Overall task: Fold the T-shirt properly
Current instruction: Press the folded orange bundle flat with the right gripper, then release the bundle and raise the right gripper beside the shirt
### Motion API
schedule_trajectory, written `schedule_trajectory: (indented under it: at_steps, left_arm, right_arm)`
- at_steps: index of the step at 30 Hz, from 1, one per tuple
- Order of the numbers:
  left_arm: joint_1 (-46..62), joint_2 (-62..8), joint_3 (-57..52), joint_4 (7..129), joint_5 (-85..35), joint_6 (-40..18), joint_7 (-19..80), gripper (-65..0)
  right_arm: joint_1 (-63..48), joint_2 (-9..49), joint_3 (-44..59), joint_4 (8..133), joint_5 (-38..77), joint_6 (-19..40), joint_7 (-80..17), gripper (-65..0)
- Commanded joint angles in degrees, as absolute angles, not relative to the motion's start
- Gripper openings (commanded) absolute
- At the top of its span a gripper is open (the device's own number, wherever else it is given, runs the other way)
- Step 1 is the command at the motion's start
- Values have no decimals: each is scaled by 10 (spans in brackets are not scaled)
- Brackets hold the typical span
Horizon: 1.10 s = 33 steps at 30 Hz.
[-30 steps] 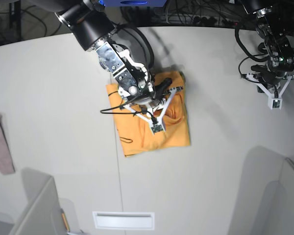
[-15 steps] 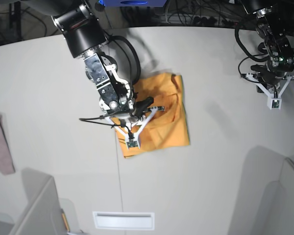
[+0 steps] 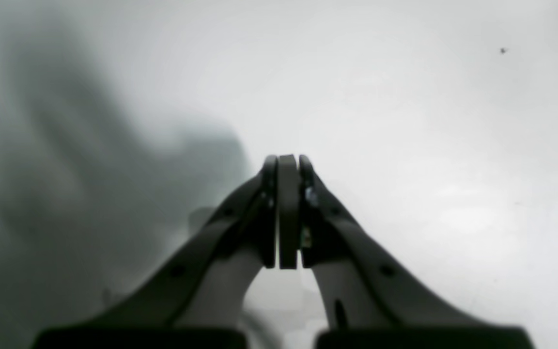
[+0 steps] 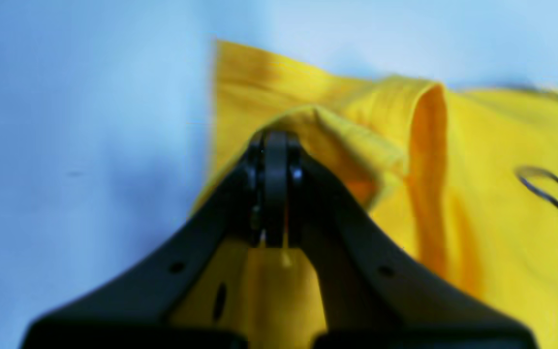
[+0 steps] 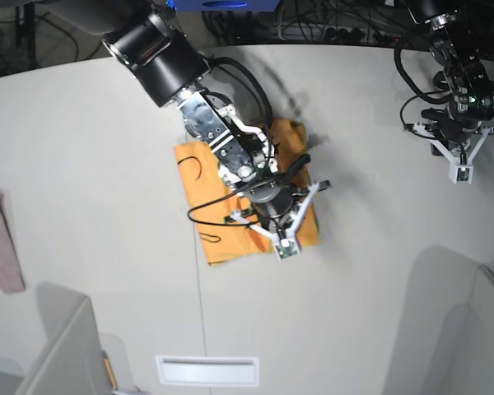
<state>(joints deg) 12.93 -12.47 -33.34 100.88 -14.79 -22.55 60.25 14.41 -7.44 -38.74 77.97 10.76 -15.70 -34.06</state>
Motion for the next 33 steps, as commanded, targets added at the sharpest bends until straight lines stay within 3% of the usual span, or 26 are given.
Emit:
schedule_trajectory:
  at_steps: [1, 11, 19, 24, 29, 33]
  left_arm:
    - [127, -133, -336, 1017, -149, -225, 594, -650]
    - [123, -133, -336, 1016, -150, -225, 594, -650]
    - [126, -132, -333, 1018, -150, -225, 594, -650]
    - [126, -130, -333, 1019, -150, -225, 594, -650]
    - [127, -131, -336, 1020, -150, -225, 594, -650]
    - [127, -132, -337, 1020, -150, -225, 594, -650]
  right_arm:
    - [165, -80, -396, 789, 113, -156, -314, -650]
    - [199, -58, -514, 845, 150, -158, -291, -650]
    - [175, -31, -405, 922, 148, -170, -441, -650]
    - [178, -38, -402, 821, 148, -171, -433, -650]
    - [192, -73, -408, 707, 148, -169, -356, -650]
    - [197, -77, -498, 698, 151, -170, -337, -650]
